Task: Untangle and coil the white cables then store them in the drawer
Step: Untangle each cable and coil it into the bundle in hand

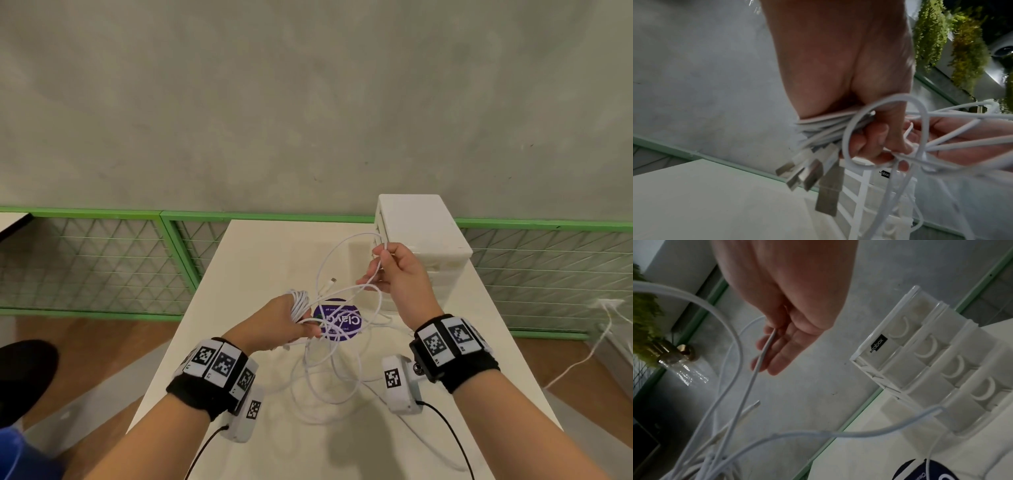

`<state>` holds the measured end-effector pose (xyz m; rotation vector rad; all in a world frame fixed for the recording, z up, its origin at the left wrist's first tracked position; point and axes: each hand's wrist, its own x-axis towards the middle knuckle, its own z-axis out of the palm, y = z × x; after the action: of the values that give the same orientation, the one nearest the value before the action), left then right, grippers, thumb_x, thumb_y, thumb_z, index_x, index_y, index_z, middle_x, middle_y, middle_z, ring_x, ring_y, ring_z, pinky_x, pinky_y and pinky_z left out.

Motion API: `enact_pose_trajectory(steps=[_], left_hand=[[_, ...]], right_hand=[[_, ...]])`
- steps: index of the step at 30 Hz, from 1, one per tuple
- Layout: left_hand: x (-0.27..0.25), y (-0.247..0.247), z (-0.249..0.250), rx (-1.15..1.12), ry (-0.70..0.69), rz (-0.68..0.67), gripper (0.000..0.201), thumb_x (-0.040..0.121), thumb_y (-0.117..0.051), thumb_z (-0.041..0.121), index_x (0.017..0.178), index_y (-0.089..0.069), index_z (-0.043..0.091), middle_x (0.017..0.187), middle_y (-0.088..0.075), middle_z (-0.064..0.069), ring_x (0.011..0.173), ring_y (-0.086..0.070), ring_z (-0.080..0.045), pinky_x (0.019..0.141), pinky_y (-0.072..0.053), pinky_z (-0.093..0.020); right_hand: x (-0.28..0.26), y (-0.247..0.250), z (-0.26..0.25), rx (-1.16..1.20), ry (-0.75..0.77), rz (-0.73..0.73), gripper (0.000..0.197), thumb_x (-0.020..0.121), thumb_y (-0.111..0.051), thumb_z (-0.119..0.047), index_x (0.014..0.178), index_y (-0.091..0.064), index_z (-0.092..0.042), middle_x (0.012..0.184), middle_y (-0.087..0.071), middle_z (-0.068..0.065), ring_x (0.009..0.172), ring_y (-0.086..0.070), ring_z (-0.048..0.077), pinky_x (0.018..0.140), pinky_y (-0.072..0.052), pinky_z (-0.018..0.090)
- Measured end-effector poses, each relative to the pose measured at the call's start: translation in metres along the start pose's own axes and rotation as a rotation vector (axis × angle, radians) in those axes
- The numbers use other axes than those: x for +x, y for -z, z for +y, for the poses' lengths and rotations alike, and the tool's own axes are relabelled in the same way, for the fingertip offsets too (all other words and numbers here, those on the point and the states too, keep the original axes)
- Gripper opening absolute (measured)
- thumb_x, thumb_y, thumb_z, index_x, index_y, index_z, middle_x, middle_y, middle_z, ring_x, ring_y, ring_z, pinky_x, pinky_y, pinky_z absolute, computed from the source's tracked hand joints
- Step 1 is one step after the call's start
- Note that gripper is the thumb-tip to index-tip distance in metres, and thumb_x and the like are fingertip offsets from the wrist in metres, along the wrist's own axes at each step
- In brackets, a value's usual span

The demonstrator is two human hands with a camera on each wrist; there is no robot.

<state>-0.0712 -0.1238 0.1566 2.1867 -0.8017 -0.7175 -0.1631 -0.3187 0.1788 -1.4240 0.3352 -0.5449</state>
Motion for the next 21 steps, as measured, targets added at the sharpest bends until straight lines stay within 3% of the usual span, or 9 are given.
enact_pose_trajectory(steps=[3,5,8,10,14,16,17,19,21], left_hand=[[-0.002,0.000,-0.002,0.022,-0.033,0.015,0.024,0.079,-0.075,0.018,0.089,-0.061,0.001,0.067,-0.055,0.005,0.051,-0.049,0.002,0.047,-0.037,-0.012],[-0.003,0.000,-0.006,0.068,-0.034,0.024,0.029,0.080,-0.074,0.021,0.087,-0.057,-0.001,0.076,-0.054,0.000,0.063,-0.050,-0.007,0.057,-0.037,-0.013],[-0.006,0.003,-0.013,0.181,-0.024,0.014,0.029,0.086,-0.066,0.017,0.077,-0.040,0.008,0.074,-0.037,0.002,0.062,-0.034,-0.008,0.059,-0.034,-0.011],[-0.009,0.006,-0.019,0.181,-0.004,-0.003,0.029,0.088,-0.062,0.012,0.077,-0.036,0.011,0.073,-0.031,0.002,0.060,-0.028,-0.008,0.058,-0.033,-0.010],[-0.015,0.011,-0.022,0.177,0.057,0.106,0.038,0.093,-0.055,0.010,0.068,-0.027,0.017,0.070,-0.030,0.002,0.059,-0.029,-0.006,0.053,-0.033,-0.007],[-0.013,0.010,-0.019,0.172,0.055,0.157,0.039,0.094,-0.053,0.011,0.066,-0.027,0.017,0.070,-0.031,0.002,0.059,-0.030,-0.006,0.052,-0.033,-0.010],[-0.011,0.009,-0.018,0.165,0.050,0.173,0.039,0.094,-0.053,0.010,0.066,-0.027,0.017,0.069,-0.031,0.002,0.059,-0.030,-0.007,0.051,-0.033,-0.010],[-0.008,0.008,-0.014,0.158,0.044,0.181,0.040,0.094,-0.053,0.011,0.065,-0.027,0.018,0.068,-0.031,0.002,0.058,-0.030,-0.008,0.049,-0.032,-0.010],[-0.004,0.007,-0.010,0.157,0.016,0.186,0.039,0.093,-0.054,0.012,0.065,-0.028,0.018,0.067,-0.032,0.002,0.059,-0.031,-0.009,0.051,-0.031,-0.013]], right_hand=[[0.003,0.004,0.002,0.021,0.048,0.025,0.024,0.100,-0.033,-0.009,0.091,-0.055,-0.015,0.060,-0.041,0.003,0.043,-0.047,0.013,0.052,-0.055,0.033],[0.006,0.009,0.002,0.003,0.081,0.082,0.022,0.099,-0.037,-0.009,0.096,-0.057,-0.019,0.059,-0.035,0.002,0.041,-0.036,0.011,0.042,-0.044,0.025],[0.010,0.025,-0.003,-0.049,0.093,0.236,0.016,0.096,-0.046,-0.011,0.094,-0.053,-0.025,0.059,-0.034,0.000,0.042,-0.031,0.006,0.042,-0.032,0.020],[0.015,0.042,-0.002,-0.131,0.109,0.297,0.016,0.094,-0.049,-0.014,0.088,-0.054,-0.028,0.060,-0.037,-0.002,0.047,-0.034,0.004,0.048,-0.032,0.022],[0.019,0.060,0.014,-0.382,0.033,0.215,0.024,0.094,-0.048,-0.012,0.083,-0.059,-0.031,0.067,-0.046,-0.007,0.061,-0.041,0.009,0.060,-0.035,0.023],[0.018,0.057,0.029,-0.578,-0.084,0.115,0.023,0.093,-0.048,-0.009,0.087,-0.063,-0.026,0.083,-0.056,-0.005,0.076,-0.051,0.016,0.065,-0.040,0.023],[0.016,0.054,0.036,-0.701,-0.142,0.079,0.018,0.091,-0.051,-0.011,0.094,-0.065,-0.023,0.098,-0.058,0.000,0.092,-0.054,0.021,0.077,-0.044,0.025],[0.010,0.045,0.044,-0.895,-0.155,0.043,0.018,0.088,-0.059,-0.020,0.105,-0.066,-0.019,0.124,-0.050,0.005,0.119,-0.046,0.022,0.102,-0.033,0.029],[0.004,0.030,0.044,-0.921,-0.063,-0.053,0.019,0.088,-0.061,-0.024,0.104,-0.067,-0.018,0.124,-0.052,0.001,0.118,-0.046,0.015,0.103,-0.030,0.026]])
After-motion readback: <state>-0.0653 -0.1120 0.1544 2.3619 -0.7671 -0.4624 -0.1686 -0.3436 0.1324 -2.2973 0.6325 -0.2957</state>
